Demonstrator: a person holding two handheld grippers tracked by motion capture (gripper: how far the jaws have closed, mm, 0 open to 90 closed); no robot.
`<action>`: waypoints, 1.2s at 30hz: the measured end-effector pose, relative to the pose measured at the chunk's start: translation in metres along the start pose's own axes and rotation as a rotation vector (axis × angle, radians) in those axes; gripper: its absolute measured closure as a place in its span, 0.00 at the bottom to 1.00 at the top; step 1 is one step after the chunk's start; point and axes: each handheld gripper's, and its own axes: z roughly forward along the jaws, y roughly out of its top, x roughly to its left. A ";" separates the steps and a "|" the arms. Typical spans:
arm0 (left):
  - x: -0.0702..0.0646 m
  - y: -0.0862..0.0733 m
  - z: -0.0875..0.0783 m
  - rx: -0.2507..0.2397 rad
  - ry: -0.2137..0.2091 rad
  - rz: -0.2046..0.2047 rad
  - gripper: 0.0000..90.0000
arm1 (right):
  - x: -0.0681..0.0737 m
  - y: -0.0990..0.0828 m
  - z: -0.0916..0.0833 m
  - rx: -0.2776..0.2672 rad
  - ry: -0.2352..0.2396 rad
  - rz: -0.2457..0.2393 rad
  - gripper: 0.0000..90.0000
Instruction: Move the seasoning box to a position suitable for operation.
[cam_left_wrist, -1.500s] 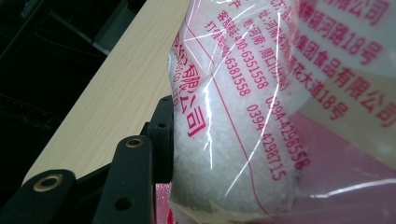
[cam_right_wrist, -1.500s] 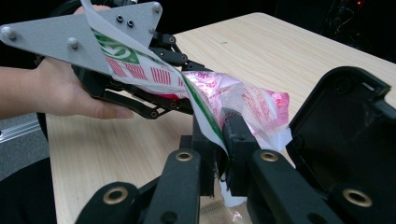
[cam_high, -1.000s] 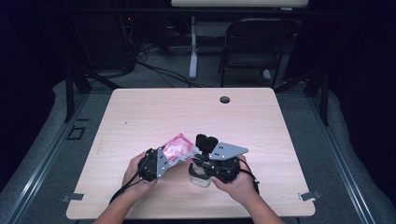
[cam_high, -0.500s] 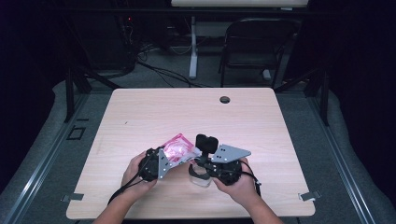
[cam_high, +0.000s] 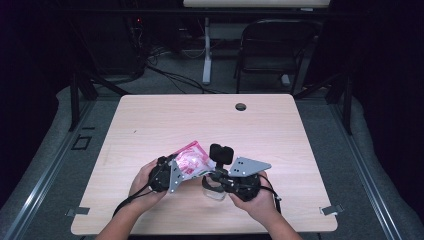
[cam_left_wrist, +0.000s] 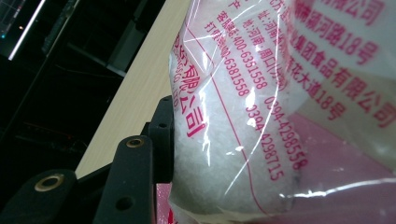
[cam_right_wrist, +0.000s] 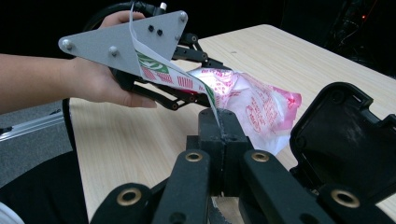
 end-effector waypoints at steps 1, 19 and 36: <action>0.000 0.000 0.000 -0.001 0.003 0.003 0.66 | 0.000 -0.001 0.000 0.001 -0.001 0.000 1.00; 0.003 0.006 -0.003 0.006 0.109 0.106 0.66 | 0.000 -0.006 0.000 0.004 -0.003 0.027 1.00; 0.001 0.012 -0.007 0.013 0.225 0.162 0.67 | -0.008 -0.011 -0.001 0.006 0.022 0.092 1.00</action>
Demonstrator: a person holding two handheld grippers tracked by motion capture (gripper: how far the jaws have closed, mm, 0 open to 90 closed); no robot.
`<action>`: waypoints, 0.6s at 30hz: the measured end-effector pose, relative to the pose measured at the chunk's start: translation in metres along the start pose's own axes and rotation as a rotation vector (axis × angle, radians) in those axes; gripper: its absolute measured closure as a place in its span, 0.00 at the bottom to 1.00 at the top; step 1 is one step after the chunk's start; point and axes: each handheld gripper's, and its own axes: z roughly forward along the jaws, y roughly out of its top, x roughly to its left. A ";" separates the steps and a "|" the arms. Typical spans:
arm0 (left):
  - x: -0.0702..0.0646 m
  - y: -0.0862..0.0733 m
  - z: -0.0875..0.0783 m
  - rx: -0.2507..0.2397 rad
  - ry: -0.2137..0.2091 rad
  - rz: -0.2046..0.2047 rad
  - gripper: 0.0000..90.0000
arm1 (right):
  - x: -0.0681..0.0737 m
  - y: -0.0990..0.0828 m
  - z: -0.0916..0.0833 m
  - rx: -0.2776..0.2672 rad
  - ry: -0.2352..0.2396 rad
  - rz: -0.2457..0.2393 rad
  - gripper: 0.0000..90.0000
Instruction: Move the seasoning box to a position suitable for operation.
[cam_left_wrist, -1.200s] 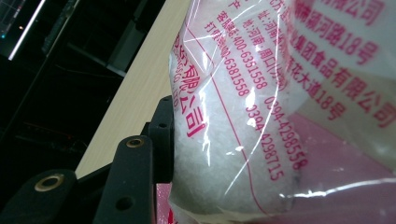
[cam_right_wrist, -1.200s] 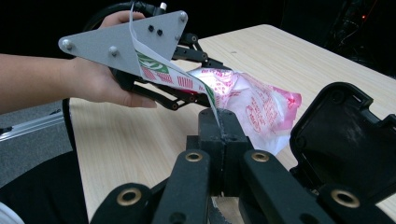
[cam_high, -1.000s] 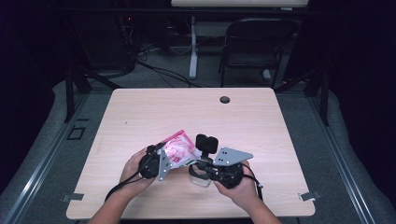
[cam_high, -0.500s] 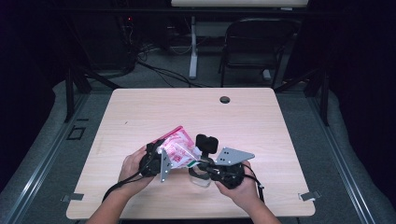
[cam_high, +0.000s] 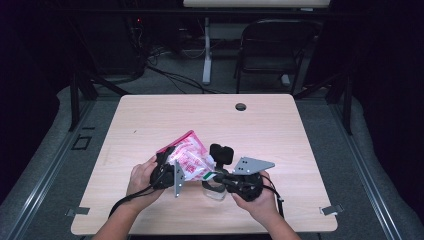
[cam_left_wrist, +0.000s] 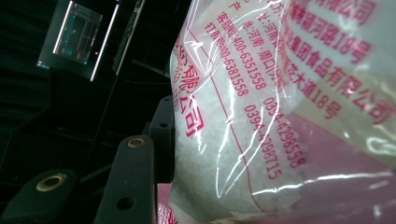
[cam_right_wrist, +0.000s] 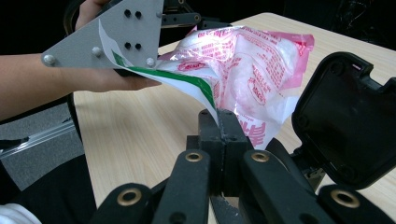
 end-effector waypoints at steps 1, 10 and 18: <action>0.000 0.000 0.000 0.001 0.005 0.004 0.67 | 0.000 0.000 0.000 0.002 -0.001 -0.001 1.00; -0.002 0.002 -0.001 0.000 0.017 0.016 0.67 | -0.001 -0.006 -0.001 0.020 -0.009 -0.001 1.00; -0.004 0.004 -0.003 -0.002 0.025 0.022 0.67 | -0.002 -0.009 -0.001 0.034 -0.004 0.012 1.00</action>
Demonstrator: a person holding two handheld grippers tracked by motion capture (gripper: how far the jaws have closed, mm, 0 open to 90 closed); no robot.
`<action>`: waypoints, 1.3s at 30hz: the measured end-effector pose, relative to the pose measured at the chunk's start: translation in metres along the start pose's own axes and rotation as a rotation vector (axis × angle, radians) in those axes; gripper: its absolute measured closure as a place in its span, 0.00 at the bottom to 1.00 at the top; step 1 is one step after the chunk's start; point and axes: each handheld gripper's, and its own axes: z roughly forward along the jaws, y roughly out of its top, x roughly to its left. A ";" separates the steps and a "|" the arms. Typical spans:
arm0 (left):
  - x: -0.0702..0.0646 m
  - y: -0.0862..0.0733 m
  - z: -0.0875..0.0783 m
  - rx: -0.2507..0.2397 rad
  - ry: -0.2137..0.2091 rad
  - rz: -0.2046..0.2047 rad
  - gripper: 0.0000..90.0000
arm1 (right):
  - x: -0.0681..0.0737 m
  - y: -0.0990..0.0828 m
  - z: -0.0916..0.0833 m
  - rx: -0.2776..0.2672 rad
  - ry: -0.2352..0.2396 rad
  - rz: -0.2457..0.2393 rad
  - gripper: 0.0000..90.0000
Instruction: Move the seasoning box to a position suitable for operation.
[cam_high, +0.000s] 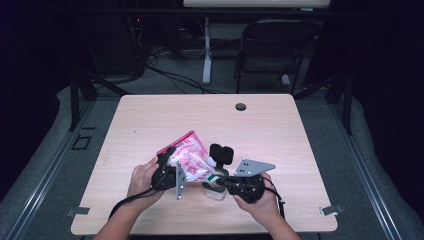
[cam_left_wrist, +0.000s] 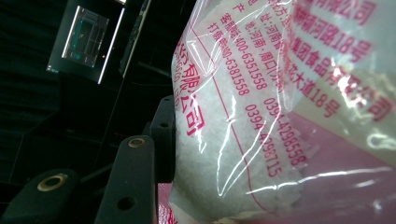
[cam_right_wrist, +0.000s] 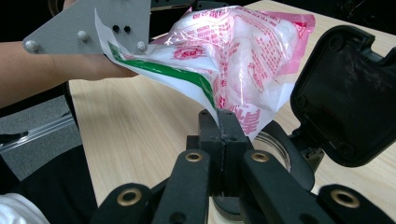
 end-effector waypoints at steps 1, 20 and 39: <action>-0.001 0.000 0.000 -0.006 0.002 -0.009 0.67 | 0.000 -0.001 0.000 -0.002 0.000 0.004 1.00; -0.005 0.003 -0.003 -0.011 0.020 -0.005 0.68 | -0.009 -0.011 0.003 0.036 -0.023 0.034 1.00; -0.007 0.006 -0.006 -0.030 0.044 0.006 0.68 | -0.019 -0.016 0.006 0.052 -0.049 0.057 1.00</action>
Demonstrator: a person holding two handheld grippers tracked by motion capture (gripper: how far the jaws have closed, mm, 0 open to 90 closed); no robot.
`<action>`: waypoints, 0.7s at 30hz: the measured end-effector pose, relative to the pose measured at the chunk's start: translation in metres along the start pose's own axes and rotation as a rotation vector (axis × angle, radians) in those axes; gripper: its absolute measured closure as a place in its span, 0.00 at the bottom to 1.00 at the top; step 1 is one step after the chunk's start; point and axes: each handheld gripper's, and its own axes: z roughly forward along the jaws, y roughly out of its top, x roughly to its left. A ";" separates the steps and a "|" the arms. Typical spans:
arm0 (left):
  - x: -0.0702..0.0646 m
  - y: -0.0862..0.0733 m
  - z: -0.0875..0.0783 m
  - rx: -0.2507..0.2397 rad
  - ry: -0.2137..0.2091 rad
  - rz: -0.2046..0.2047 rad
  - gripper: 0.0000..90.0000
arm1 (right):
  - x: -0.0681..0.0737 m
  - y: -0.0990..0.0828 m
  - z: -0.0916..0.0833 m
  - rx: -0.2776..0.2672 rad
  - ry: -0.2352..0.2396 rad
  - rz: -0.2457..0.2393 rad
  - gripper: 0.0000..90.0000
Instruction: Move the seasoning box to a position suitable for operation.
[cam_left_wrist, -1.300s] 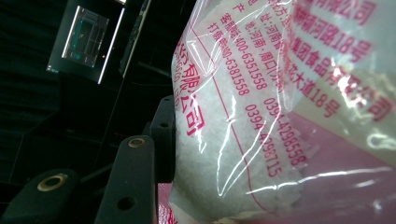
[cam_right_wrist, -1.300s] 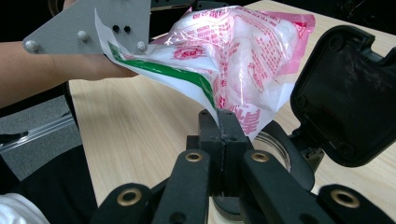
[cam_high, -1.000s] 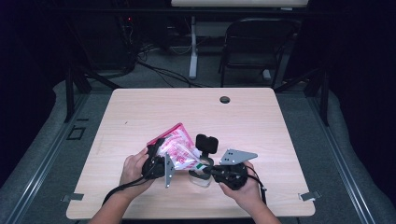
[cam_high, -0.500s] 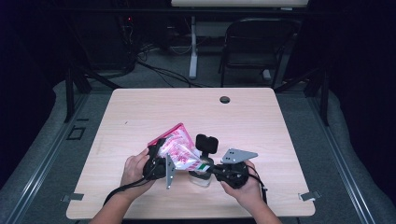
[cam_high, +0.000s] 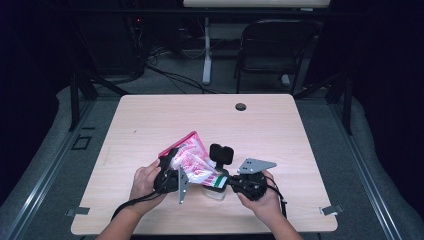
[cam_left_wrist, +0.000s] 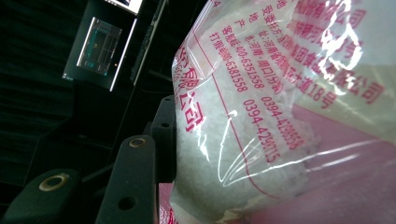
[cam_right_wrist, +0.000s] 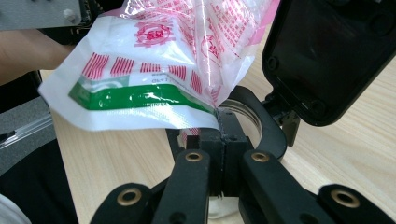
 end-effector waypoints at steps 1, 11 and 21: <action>0.000 0.000 0.000 -0.001 0.003 0.001 0.68 | -0.001 0.000 0.000 0.001 0.000 0.003 1.00; -0.004 0.000 0.000 -0.005 0.006 0.008 0.68 | -0.005 -0.005 0.005 0.019 -0.016 0.012 1.00; -0.005 0.001 -0.004 -0.012 0.030 0.033 0.68 | -0.004 -0.007 0.007 0.038 -0.020 -0.002 1.00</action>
